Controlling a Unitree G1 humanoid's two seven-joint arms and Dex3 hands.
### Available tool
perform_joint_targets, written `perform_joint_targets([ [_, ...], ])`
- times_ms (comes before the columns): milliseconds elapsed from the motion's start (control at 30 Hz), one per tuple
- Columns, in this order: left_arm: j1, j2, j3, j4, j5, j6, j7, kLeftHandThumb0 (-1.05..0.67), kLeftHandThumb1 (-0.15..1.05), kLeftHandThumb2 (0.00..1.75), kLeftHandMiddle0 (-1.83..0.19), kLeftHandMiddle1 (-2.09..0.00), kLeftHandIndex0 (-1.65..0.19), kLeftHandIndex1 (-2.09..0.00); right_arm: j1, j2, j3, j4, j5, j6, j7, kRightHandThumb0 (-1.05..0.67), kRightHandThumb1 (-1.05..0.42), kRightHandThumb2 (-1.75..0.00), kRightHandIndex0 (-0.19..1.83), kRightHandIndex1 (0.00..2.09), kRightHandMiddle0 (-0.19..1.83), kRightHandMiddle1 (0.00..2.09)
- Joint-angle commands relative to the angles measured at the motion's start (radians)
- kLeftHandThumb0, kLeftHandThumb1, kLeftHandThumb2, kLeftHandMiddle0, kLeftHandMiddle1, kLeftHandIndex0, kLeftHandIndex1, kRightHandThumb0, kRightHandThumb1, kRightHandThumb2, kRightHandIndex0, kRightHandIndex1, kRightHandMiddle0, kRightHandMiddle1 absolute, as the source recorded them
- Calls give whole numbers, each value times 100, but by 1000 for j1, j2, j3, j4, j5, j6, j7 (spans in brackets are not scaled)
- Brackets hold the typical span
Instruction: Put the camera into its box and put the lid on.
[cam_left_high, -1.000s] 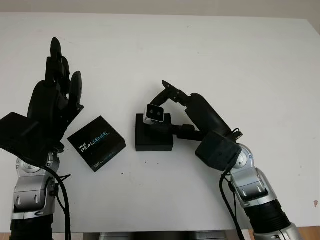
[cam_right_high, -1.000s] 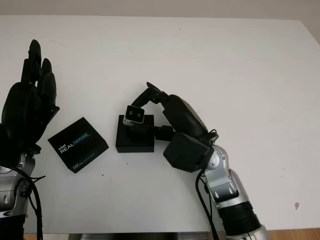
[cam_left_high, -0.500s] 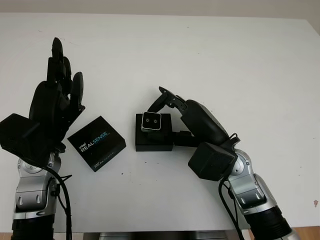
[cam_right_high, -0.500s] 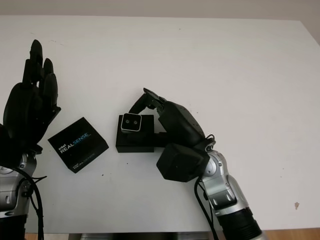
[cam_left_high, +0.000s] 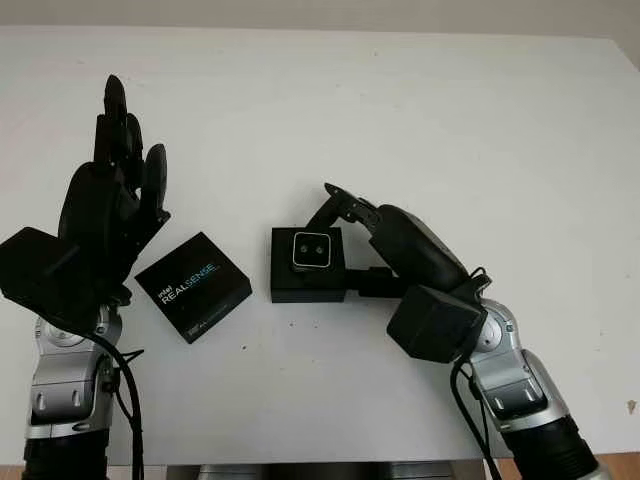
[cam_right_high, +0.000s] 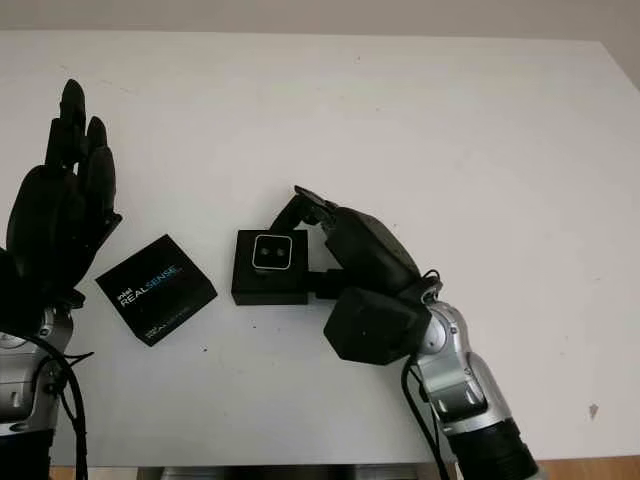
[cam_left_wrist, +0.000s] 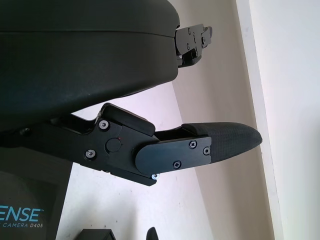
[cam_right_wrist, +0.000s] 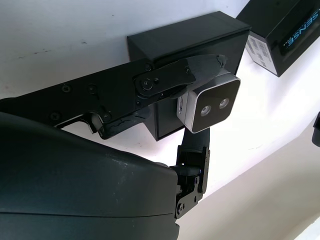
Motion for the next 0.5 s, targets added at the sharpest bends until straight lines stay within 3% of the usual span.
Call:
perform_joint_targets([
  [0, 16, 2, 5, -1, -2, -10, -3, -79, 105, 57, 19, 0, 19, 0, 4, -3, -4, -1, 2, 5, 0, -38, -105, -15, 21, 6, 31, 174],
  [300, 20, 1, 4, -9, 0, -7, -2, -79, 105, 58, 19, 0, 19, 0, -21, -27, 27, 53, -35, -33, 8, -45, -105, -18, 18, 5, 28, 174],
  [400, 21, 0, 2, -11, 5, -2, 4, -79, 105, 57, 19, 0, 19, 0, -33, -50, 42, 71, -45, -59, 36, -53, -105, -16, 9, 2, 12, 143],
  [433, 21, 0, 2, -10, 5, -1, 3, -79, 105, 57, 19, 0, 19, 0, -36, -60, 49, 75, -54, -69, 45, -57, -105, -15, 3, 2, 7, 124],
  [467, 21, 1, 1, -8, 7, -1, 3, -79, 105, 57, 19, 0, 19, 0, -37, -69, 54, 76, -63, -79, 49, -61, -105, -12, -7, 2, 5, 89],
])
